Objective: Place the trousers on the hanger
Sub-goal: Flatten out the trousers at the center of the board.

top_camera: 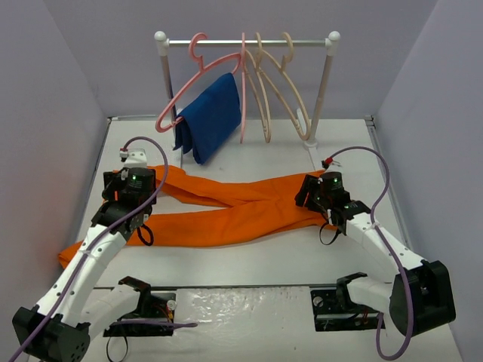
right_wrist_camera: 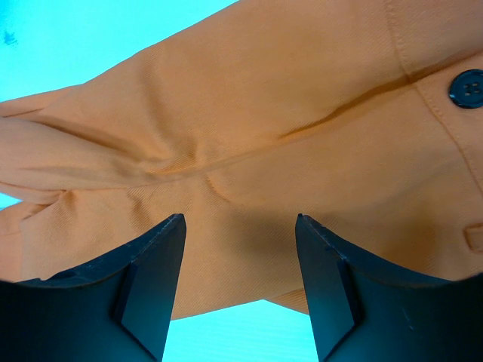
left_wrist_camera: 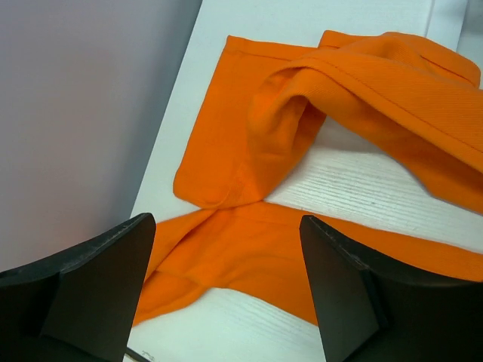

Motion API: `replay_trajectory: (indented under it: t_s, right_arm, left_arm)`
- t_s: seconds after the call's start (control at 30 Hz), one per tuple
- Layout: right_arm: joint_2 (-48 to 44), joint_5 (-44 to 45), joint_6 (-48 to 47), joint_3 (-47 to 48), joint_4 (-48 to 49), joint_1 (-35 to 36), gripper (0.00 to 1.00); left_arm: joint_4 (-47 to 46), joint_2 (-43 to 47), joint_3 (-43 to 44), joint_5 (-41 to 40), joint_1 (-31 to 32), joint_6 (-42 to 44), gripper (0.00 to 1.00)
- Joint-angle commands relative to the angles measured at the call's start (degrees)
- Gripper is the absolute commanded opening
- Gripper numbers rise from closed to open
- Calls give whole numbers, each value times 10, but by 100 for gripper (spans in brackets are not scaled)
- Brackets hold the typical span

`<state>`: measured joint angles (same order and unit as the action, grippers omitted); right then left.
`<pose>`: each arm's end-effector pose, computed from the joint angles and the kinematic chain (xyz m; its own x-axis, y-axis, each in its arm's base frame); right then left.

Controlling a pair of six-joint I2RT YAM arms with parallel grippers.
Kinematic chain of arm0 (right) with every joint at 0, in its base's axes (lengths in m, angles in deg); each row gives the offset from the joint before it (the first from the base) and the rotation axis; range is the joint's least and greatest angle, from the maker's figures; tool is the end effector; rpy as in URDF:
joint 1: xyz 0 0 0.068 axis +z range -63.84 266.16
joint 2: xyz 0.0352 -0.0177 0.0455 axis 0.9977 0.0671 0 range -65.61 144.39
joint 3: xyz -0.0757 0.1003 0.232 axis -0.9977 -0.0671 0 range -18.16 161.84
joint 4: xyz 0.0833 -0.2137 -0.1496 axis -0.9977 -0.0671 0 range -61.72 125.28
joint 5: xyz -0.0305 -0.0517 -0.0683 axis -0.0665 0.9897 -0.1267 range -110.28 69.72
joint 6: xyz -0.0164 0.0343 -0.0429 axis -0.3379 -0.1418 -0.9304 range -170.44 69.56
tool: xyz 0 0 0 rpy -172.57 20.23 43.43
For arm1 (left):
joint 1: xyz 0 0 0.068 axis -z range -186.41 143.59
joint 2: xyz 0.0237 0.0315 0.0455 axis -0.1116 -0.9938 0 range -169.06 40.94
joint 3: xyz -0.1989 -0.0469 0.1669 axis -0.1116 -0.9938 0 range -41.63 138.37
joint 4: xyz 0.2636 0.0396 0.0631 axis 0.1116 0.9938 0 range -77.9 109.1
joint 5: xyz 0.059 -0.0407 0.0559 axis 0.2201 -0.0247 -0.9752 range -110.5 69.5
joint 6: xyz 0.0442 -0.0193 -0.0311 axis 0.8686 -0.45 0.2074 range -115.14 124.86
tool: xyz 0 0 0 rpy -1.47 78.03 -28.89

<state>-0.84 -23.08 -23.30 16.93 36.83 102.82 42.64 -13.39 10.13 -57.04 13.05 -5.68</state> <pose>0.2548 0.0784 0.2143 -0.5513 0.3106 -0.7743 -0.0856 0.9022 0.4228 0.2169 -0.0509 0.3105 -0.4693 0.0099 -0.8830 -0.2934 0.9414 0.1664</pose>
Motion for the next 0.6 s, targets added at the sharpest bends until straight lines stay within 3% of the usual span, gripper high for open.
replay_trajectory:
  t_s: [0.0,0.2,0.43,0.57]
  right_arm:
    - [-14,54,-4,29,7,8,57]
    - [40,107,7,43,6,13,57]
    - [117,179,77,16,-3,3,65]
    - [139,166,112,-8,-25,-73,67]
  left_arm:
    - [58,59,54,14,1,-62,75]
    - [43,123,22,145,0,-81,82]
    - [35,178,-33,157,0,-106,86]
    - [45,168,-37,158,-1,-111,86]
